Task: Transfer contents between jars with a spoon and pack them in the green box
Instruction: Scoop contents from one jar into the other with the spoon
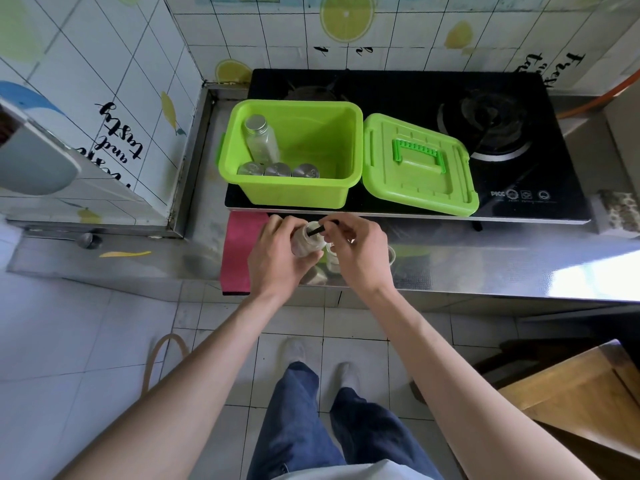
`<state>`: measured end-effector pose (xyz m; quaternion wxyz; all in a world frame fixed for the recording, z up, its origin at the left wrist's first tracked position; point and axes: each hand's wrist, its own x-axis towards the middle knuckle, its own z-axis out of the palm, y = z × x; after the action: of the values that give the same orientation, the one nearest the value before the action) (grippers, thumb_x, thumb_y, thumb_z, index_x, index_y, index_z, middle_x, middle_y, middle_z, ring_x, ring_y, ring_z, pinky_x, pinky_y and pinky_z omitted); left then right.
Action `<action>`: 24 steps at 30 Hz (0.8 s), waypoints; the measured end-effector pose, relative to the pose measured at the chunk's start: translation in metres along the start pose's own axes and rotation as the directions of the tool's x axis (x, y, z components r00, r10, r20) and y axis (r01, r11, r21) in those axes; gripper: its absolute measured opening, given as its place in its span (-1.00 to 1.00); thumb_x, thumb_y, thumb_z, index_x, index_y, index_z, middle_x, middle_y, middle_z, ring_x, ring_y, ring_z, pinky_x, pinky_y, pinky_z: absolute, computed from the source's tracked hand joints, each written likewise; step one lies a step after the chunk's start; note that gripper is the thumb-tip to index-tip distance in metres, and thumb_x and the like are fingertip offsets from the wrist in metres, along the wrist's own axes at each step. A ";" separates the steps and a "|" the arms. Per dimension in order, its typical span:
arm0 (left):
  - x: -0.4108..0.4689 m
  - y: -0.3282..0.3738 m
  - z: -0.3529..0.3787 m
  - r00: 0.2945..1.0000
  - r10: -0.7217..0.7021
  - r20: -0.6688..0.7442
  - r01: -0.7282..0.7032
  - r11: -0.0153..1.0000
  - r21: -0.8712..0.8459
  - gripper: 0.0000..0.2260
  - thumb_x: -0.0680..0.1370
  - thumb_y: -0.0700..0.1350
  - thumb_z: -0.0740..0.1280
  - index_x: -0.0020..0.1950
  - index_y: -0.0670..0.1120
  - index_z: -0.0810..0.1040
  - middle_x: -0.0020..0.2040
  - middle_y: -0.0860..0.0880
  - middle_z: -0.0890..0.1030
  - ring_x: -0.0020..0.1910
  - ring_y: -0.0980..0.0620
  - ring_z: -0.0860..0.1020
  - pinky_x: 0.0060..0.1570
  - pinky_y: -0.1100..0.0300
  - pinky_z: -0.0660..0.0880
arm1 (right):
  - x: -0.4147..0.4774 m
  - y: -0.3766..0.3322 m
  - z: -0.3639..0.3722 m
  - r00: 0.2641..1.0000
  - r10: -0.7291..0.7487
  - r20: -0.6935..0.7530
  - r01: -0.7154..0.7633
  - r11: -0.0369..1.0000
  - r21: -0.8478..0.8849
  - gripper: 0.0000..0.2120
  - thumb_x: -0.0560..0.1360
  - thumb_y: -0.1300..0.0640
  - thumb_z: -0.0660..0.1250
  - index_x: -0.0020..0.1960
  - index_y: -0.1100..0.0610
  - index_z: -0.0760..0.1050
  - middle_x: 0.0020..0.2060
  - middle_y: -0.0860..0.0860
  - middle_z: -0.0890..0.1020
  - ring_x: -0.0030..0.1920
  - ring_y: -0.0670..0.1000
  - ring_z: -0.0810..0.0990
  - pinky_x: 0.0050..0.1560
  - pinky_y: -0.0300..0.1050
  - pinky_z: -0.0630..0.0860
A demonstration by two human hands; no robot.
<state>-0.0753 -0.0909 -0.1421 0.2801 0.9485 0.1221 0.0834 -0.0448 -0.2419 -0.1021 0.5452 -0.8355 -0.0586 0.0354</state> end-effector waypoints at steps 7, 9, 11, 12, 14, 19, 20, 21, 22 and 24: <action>0.000 -0.002 -0.001 1.000 0.002 0.004 -0.002 1.000 -0.004 -0.58 0.37 0.13 0.63 0.13 0.13 0.57 -0.02 0.14 0.47 0.01 0.07 0.52 -0.29 0.17 0.32 | 0.011 0.012 -0.005 0.975 0.207 0.086 -0.220 0.953 0.209 -0.85 0.62 0.25 0.34 -0.02 0.16 0.69 -0.23 0.06 0.74 -0.21 -0.02 0.72 -0.17 -0.07 0.64; 0.000 -0.002 -0.001 1.000 -0.001 0.005 0.001 1.000 -0.003 -0.58 0.36 0.12 0.63 0.13 0.13 0.57 -0.02 0.15 0.46 0.00 0.08 0.52 -0.31 0.18 0.30 | 0.012 0.013 -0.008 0.948 0.299 0.111 -0.319 0.896 0.309 -0.86 0.63 0.27 0.33 -0.01 0.18 0.68 -0.25 0.05 0.72 -0.27 -0.08 0.68 -0.23 -0.20 0.59; 0.001 -0.004 -0.002 1.000 -0.004 0.006 0.004 1.000 0.006 -0.57 0.35 0.11 0.64 0.13 0.13 0.58 -0.03 0.15 0.45 -0.02 0.08 0.51 -0.34 0.20 0.27 | 0.013 0.014 -0.011 0.926 0.356 0.124 -0.376 0.848 0.375 -0.86 0.64 0.26 0.32 0.01 0.21 0.67 -0.23 0.08 0.71 -0.28 -0.09 0.67 -0.22 -0.23 0.60; 0.001 -0.005 -0.002 1.000 -0.006 0.006 0.006 1.000 0.010 -0.57 0.34 0.11 0.64 0.13 0.13 0.58 -0.03 0.15 0.45 -0.02 0.09 0.51 -0.34 0.20 0.27 | 0.013 0.016 -0.012 0.921 0.370 0.124 -0.388 0.833 0.393 -0.85 0.64 0.26 0.32 0.02 0.22 0.67 -0.21 0.11 0.71 -0.27 -0.09 0.67 -0.22 -0.24 0.60; 0.002 -0.006 -0.002 1.000 -0.010 0.008 0.010 1.000 0.011 -0.57 0.34 0.10 0.64 0.13 0.13 0.58 -0.04 0.15 0.45 -0.03 0.09 0.50 -0.32 0.19 0.28 | 0.013 0.018 -0.014 0.916 0.384 0.120 -0.398 0.823 0.406 -0.84 0.65 0.25 0.31 0.05 0.26 0.66 -0.16 0.15 0.71 -0.26 -0.09 0.67 -0.23 -0.27 0.59; 0.004 -0.008 -0.003 1.000 -0.010 0.023 0.009 1.000 0.018 -0.56 0.35 0.10 0.64 0.15 0.13 0.58 -0.02 0.14 0.45 0.00 0.10 0.49 -0.26 0.18 0.31 | 0.013 0.022 -0.015 0.911 0.395 0.122 -0.409 0.817 0.408 -0.83 0.65 0.23 0.30 0.08 0.26 0.66 -0.13 0.16 0.72 -0.20 -0.07 0.68 -0.22 -0.28 0.58; 0.004 -0.008 -0.004 1.000 -0.008 0.025 0.007 1.000 0.018 -0.56 0.35 0.10 0.64 0.16 0.13 0.58 -0.01 0.14 0.45 0.00 0.10 0.49 -0.24 0.17 0.33 | 0.013 0.024 -0.015 0.909 0.397 0.124 -0.412 0.814 0.410 -0.83 0.65 0.22 0.30 0.08 0.26 0.66 -0.13 0.16 0.72 -0.19 -0.07 0.68 -0.21 -0.28 0.58; 0.004 -0.009 -0.004 1.000 -0.006 0.028 0.005 1.000 0.019 -0.56 0.35 0.10 0.63 0.16 0.13 0.58 -0.01 0.14 0.46 0.00 0.10 0.49 -0.24 0.17 0.34 | 0.013 0.024 -0.015 0.907 0.401 0.124 -0.415 0.810 0.414 -0.82 0.65 0.22 0.30 0.09 0.26 0.66 -0.13 0.16 0.72 -0.19 -0.07 0.69 -0.21 -0.28 0.58; 0.005 -0.009 -0.004 1.000 -0.003 0.031 0.003 1.000 0.020 -0.56 0.36 0.10 0.63 0.16 0.13 0.58 -0.01 0.14 0.46 0.00 0.10 0.49 -0.24 0.17 0.34 | 0.013 0.025 -0.015 0.905 0.406 0.122 -0.418 0.806 0.420 -0.82 0.65 0.22 0.31 0.09 0.26 0.66 -0.13 0.16 0.72 -0.19 -0.08 0.69 -0.21 -0.28 0.58; 0.005 -0.010 -0.003 0.999 0.003 0.038 -0.004 1.000 0.022 -0.56 0.36 0.10 0.63 0.17 0.13 0.58 0.00 0.14 0.46 0.00 0.10 0.49 -0.24 0.17 0.35 | 0.013 0.026 -0.016 0.902 0.416 0.115 -0.422 0.798 0.431 -0.83 0.66 0.22 0.30 0.09 0.25 0.66 -0.14 0.15 0.72 -0.20 -0.08 0.69 -0.21 -0.29 0.58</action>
<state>-0.0731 -0.0793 -0.1445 0.2718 0.9531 0.1161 0.0646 -0.0280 -0.2644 -0.1192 0.6997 -0.6801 0.1334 0.1734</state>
